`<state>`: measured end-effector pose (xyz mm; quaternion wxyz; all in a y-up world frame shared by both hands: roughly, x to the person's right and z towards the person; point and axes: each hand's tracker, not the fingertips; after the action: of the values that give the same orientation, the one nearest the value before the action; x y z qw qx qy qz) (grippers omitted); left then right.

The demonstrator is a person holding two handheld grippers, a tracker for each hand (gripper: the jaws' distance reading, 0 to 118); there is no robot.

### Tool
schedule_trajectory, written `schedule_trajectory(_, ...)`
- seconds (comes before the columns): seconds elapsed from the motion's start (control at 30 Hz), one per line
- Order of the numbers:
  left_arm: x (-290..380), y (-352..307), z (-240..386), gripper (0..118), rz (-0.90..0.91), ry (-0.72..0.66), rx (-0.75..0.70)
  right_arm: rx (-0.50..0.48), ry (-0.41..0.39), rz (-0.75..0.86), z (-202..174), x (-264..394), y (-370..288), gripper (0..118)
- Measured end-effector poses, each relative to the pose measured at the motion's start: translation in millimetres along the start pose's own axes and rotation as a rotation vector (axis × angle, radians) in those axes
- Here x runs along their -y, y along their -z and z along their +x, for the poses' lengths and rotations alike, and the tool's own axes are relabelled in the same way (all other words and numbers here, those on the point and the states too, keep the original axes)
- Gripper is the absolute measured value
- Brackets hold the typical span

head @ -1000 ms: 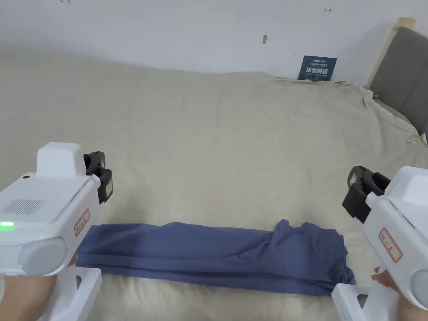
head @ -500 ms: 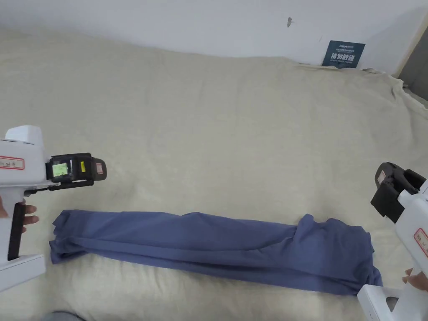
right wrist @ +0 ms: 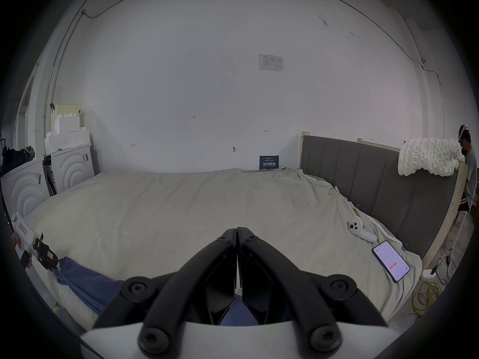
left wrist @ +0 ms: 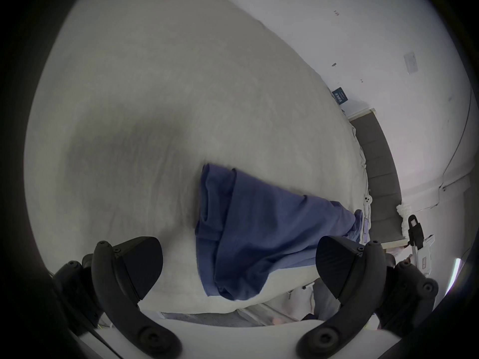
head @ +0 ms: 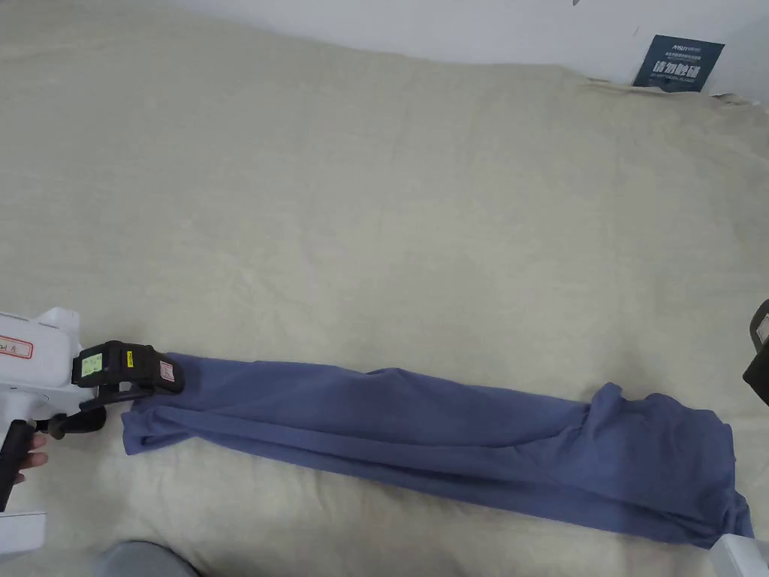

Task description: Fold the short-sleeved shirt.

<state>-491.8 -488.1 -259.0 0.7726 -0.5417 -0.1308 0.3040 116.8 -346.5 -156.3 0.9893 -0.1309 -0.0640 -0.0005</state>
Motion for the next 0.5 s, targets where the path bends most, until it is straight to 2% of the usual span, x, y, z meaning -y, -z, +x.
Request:
schedule_trajectory(0.23,6,9,13,118,0.019,0.051,0.035,0.002,-0.005,-0.019,-2,3,2,0)
schedule_trajectory(0.27,8,11,17,113,0.026,0.072,0.045,0.001,-0.002,-0.021,-2,4,2,0)
schedule_trajectory(0.33,15,16,28,97,0.032,0.132,0.039,-0.001,-0.005,-0.026,-3,7,4,0)
schedule_trajectory(0.37,17,18,32,86,0.037,0.149,0.009,0.001,-0.009,-0.029,-3,9,5,0)
schedule_trajectory(0.43,19,21,37,74,0.039,0.165,-0.04,-0.002,-0.003,-0.038,-2,11,5,0)
schedule_trajectory(0.5,19,18,39,33,0.045,0.164,-0.11,-0.002,0.01,-0.043,-2,14,5,0)
